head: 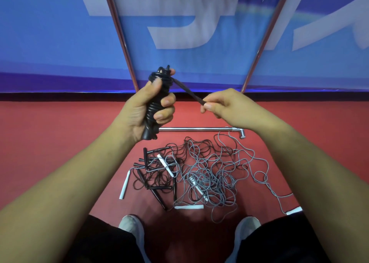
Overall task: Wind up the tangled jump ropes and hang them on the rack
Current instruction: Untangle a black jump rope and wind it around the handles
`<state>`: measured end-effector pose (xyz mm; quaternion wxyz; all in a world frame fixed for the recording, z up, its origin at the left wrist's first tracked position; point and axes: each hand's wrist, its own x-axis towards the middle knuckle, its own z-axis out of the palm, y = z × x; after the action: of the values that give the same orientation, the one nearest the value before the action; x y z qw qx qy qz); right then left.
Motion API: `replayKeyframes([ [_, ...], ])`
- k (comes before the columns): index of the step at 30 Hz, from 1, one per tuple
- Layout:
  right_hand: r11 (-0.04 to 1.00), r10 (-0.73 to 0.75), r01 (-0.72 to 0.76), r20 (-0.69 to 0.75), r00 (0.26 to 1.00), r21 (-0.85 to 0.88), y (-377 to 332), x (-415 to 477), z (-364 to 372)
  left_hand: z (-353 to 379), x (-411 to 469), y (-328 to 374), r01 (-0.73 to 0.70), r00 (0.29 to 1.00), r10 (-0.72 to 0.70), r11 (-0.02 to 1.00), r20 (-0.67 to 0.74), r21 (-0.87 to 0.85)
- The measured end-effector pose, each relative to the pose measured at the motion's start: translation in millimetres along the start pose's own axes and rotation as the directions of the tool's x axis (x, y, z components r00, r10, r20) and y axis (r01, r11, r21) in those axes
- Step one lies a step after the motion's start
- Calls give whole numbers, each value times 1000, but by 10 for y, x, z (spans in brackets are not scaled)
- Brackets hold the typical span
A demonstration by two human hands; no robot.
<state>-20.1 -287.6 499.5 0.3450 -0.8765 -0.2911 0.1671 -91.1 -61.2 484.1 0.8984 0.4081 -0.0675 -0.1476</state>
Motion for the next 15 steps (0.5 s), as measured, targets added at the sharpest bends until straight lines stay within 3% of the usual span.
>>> replayKeyframes([
  [6, 996, 58, -64, 102, 993, 55, -54, -22, 1, 79, -28, 87, -35, 999, 36, 998, -25, 44],
  [12, 999, 0, 4, 86, 996, -48, -158, -59, -7, 2, 36, 168, 28, 938, 64, 965, -339, 260],
  [15, 993, -34, 43, 91, 995, -106, -199, -88, -34, -33, 50, 135, 164, 873, 88, 873, -480, 459],
])
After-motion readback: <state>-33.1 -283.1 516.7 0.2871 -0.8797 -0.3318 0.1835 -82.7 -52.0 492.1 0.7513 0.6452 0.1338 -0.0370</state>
